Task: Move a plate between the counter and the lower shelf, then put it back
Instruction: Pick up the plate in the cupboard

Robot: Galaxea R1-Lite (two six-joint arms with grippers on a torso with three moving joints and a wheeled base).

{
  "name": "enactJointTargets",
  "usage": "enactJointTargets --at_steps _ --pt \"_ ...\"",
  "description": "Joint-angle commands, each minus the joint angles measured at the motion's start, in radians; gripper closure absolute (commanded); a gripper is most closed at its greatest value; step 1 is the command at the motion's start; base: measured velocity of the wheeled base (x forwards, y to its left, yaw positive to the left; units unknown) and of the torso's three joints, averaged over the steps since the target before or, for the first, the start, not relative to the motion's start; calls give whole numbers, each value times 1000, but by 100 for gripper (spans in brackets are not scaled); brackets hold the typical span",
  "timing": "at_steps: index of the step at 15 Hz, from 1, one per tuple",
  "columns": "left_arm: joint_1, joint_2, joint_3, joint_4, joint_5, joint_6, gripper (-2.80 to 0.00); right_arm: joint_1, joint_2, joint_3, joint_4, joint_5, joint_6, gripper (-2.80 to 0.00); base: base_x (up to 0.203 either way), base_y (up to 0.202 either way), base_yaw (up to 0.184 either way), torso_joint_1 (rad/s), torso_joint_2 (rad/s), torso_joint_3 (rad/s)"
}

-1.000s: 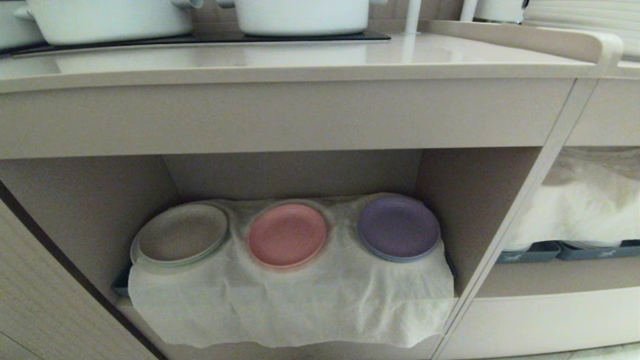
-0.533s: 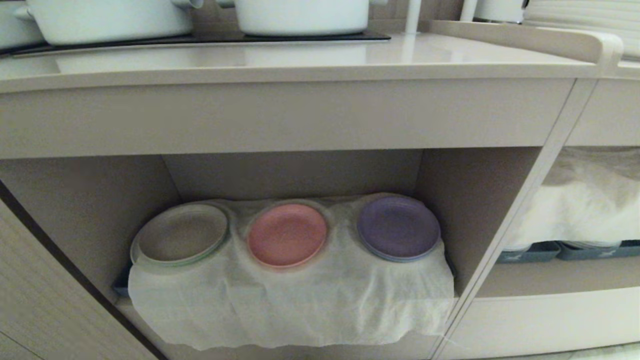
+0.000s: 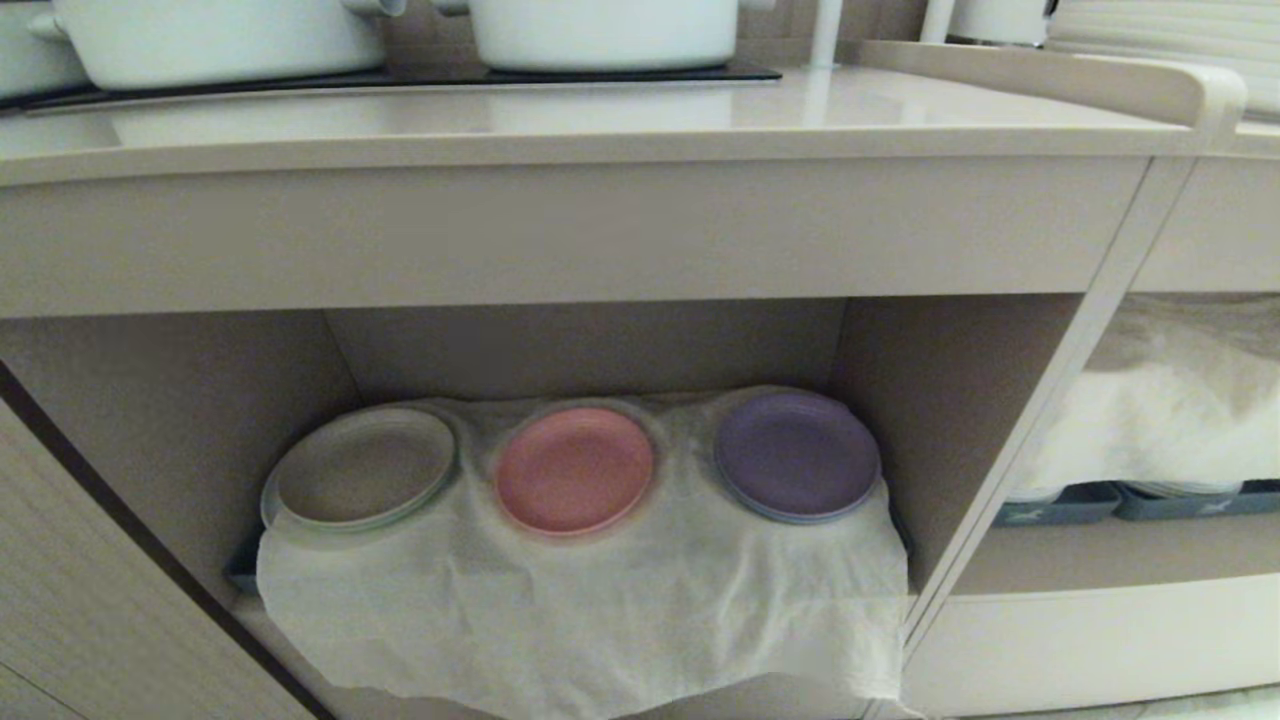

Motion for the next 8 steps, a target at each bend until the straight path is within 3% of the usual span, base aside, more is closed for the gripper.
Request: enactJointTargets --at_steps 1,8 --pt "0 -2 0 0 0 0 0 0 0 0 -1 -1 0 0 0 0 0 0 0 0" --pt "0 -2 3 -8 0 16 0 0 0 0 -1 -1 0 0 0 0 0 0 0 0"
